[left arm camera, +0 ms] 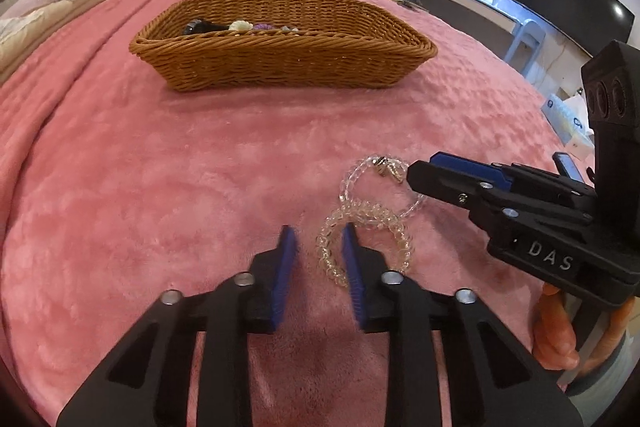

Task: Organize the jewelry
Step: 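Grasp the clear bead bracelet with the left tool while the right tool grasps the crystal charm bracelet, then lower both bracelets into the basket and open both tools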

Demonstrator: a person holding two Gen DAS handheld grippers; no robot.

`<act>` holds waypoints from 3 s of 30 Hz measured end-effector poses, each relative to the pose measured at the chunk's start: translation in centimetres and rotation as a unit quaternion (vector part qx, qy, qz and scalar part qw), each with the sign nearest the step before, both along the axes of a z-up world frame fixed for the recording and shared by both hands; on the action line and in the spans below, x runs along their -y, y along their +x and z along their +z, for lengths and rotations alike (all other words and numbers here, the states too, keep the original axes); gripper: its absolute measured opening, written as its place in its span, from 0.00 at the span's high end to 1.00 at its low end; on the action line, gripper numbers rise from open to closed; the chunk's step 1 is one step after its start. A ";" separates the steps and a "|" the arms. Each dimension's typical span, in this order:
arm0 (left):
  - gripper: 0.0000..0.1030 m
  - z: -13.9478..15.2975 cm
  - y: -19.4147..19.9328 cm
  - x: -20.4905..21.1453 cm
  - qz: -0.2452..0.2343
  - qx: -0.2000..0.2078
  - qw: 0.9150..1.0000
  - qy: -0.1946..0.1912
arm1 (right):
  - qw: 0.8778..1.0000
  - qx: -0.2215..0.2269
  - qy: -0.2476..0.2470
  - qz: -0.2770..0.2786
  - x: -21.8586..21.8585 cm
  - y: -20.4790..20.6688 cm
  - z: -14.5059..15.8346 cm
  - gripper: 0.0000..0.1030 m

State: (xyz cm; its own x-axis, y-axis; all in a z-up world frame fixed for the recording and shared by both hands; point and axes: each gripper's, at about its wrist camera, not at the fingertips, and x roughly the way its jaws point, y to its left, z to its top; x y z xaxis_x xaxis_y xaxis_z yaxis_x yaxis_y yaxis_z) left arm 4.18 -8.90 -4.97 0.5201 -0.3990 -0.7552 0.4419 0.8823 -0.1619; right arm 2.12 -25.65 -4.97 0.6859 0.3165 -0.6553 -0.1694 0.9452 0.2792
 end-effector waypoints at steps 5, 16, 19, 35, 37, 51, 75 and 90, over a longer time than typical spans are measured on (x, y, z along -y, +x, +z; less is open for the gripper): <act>0.92 0.3 -0.1 -1.0 0.019 0.006 1.000 -0.023 | 1.000 0.016 -0.006 0.007 -0.3 -0.5 0.4 0.75; 0.92 0.7 0.3 -4.2 0.064 0.003 0.992 -0.107 | 0.996 -0.023 -0.082 0.028 -3.3 1.8 0.2 0.84; 0.92 0.7 0.4 -4.2 0.061 0.001 0.992 -0.111 | 0.995 -0.033 -0.094 0.027 -3.8 2.4 -0.1 0.84; 0.92 1.3 -0.2 -4.5 0.056 0.026 0.991 -0.119 | 0.996 0.031 -0.073 0.035 -3.8 -0.2 1.3 0.99; 0.92 1.9 -0.5 -4.4 0.056 0.039 0.991 -0.116 | 0.997 0.035 -0.064 0.030 -3.3 -0.3 1.7 0.99; 0.92 10.0 0.5 -3.6 0.058 0.129 0.984 -0.106 | 0.990 0.127 -0.057 0.012 -1.6 0.9 11.1 0.99; 0.92 6.2 15.8 0.9 0.081 0.092 0.990 -0.072 | 0.999 0.010 -0.014 -0.047 3.8 16.4 4.4 0.99; 0.46 8.9 11.7 -1.3 0.079 0.108 0.986 -0.097 | 0.998 0.031 0.018 -0.045 4.7 12.4 6.8 0.94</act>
State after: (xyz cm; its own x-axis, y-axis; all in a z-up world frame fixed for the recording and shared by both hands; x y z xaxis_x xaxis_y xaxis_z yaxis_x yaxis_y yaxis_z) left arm 15.85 -7.65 3.90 0.7269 -0.4269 -0.5378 0.3446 0.9043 -0.2520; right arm 14.56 -30.37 1.85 0.7522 0.2735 -0.5996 -0.1017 0.9471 0.3045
